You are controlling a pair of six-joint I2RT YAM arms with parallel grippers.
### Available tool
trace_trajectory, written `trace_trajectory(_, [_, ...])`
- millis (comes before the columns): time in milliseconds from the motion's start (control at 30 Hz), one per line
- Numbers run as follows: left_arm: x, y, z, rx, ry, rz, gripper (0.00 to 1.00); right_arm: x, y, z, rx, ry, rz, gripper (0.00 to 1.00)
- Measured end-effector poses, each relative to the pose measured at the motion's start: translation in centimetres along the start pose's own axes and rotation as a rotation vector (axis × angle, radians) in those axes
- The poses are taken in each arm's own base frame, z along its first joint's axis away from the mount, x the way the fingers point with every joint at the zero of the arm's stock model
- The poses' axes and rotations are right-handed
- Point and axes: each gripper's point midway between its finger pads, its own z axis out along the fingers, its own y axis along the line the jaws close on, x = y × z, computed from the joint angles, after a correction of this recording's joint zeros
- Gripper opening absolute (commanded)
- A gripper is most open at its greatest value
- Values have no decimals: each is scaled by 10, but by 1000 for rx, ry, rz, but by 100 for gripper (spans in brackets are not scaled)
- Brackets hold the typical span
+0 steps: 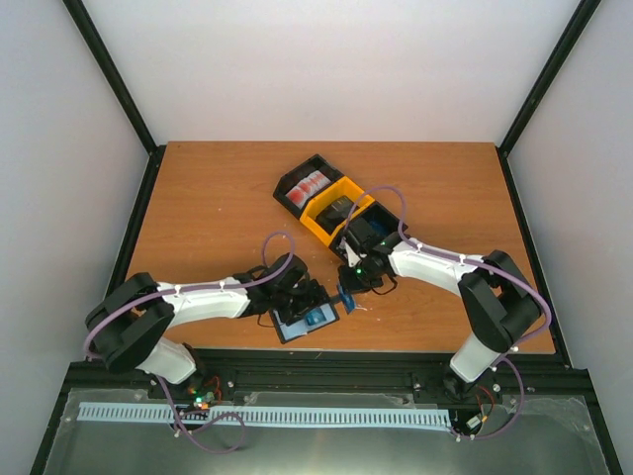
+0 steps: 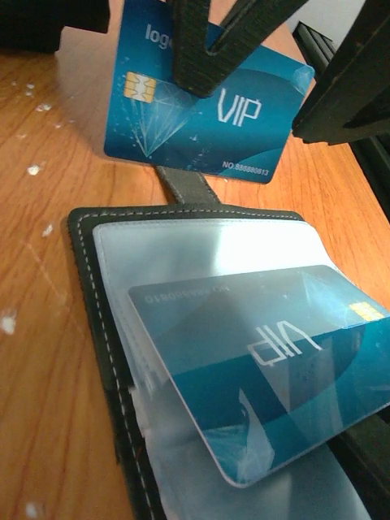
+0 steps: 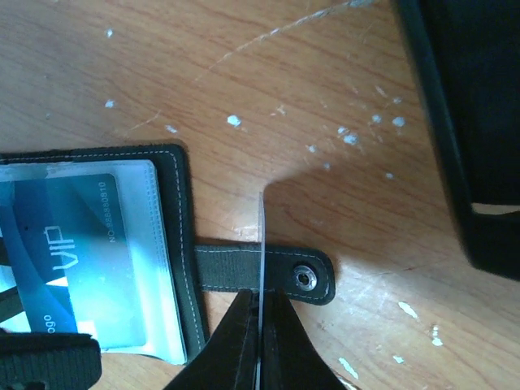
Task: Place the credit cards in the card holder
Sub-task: Insert the credit card into the card holder.
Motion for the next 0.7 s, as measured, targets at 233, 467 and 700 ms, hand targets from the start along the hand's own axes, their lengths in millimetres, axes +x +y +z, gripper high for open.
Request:
trace_trajectory(233, [-3, -5, 3, -15, 19, 38, 81, -2, -15, -1, 114, -1, 16, 3])
trace_trajectory(467, [0, 4, -5, -73, 34, -3, 84, -2, -19, -1, 138, -5, 34, 3])
trace_trajectory(700, [7, 15, -14, -124, 54, -55, 77, -2, -18, 0, 135, -4, 38, 3])
